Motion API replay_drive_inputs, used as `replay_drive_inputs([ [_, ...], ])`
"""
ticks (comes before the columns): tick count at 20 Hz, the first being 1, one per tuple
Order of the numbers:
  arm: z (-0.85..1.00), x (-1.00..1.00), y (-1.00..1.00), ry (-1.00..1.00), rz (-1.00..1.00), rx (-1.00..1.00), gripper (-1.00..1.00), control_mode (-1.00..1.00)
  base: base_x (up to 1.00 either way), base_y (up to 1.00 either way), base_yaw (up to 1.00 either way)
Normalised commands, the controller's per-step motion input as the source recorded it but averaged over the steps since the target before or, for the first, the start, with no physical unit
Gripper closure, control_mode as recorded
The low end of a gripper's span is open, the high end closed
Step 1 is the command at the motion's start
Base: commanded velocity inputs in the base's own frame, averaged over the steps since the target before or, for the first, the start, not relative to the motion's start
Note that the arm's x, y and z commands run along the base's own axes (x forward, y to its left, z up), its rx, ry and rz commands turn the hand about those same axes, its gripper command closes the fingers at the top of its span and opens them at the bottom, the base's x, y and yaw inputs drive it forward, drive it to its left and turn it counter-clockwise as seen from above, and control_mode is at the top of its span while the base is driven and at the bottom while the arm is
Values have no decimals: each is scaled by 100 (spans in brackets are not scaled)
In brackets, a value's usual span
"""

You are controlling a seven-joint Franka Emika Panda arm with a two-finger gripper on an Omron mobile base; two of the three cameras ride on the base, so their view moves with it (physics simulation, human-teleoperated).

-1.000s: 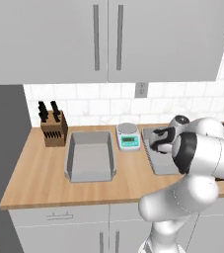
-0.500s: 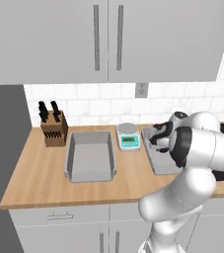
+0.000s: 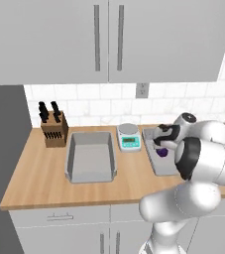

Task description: Place one eggplant and one chicken drumstick in each tupperware on the nearby counter, to pack two identical lunches.

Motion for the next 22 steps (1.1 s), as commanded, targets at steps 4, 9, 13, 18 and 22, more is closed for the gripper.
replay_drive_inputs([
  [4,57,-52,0,-10,0,0,-100,-100,0,0,0],
  [9,93,-61,0,-4,0,0,-100,-100,0,0,0],
  [13,83,-92,9,-8,0,0,-100,-100,0,0,0],
  [18,57,-99,26,-5,0,0,-100,-100,0,0,0],
  [22,82,-92,24,1,0,0,-100,-100,0,0,0],
])
